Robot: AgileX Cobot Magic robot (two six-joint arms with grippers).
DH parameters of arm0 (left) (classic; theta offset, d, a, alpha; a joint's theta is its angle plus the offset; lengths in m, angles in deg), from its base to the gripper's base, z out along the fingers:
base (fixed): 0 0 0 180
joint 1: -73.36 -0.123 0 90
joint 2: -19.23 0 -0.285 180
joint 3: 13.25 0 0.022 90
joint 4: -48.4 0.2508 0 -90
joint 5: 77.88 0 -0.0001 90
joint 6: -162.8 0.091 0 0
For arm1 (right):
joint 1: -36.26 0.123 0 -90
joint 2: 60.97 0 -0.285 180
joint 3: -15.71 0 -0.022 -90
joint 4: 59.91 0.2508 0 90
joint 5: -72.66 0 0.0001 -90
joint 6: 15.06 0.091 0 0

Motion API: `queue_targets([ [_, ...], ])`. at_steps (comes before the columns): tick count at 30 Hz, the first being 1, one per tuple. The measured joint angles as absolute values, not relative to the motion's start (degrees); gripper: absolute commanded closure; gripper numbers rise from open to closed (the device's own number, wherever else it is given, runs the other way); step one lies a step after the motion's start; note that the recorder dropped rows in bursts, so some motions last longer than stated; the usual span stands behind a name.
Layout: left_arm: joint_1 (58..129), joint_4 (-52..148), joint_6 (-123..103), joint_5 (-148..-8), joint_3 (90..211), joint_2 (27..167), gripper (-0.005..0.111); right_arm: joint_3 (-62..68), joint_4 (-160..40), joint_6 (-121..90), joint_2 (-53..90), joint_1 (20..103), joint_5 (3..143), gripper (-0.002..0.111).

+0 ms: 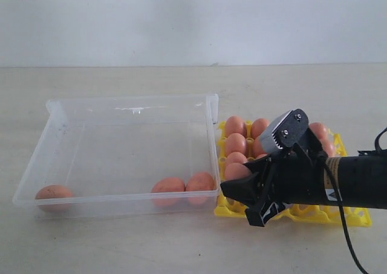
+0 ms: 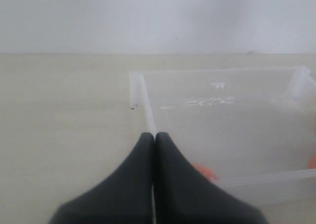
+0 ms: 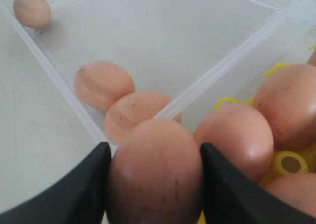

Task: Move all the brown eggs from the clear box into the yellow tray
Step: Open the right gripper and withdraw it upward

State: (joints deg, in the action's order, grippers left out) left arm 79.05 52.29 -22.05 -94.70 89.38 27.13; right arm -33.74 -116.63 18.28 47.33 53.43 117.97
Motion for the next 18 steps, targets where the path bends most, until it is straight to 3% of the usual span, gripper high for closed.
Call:
queue_targets([
  [7, 79.05, 59.13, -22.05, -94.70, 89.38, 27.13, 0.111, -33.61, -116.63, 18.01, 47.56, 53.43, 117.88, 0.073],
  [13, 79.05, 61.86, -22.05, -94.70, 89.38, 27.13, 0.111, -33.49, -116.42, 18.01, 47.65, 53.43, 119.78, 0.042],
  [18, 79.05, 63.34, -22.05, -94.70, 89.38, 27.13, 0.111, -33.49, -116.39, 18.01, 47.65, 53.43, 120.90, 0.041],
])
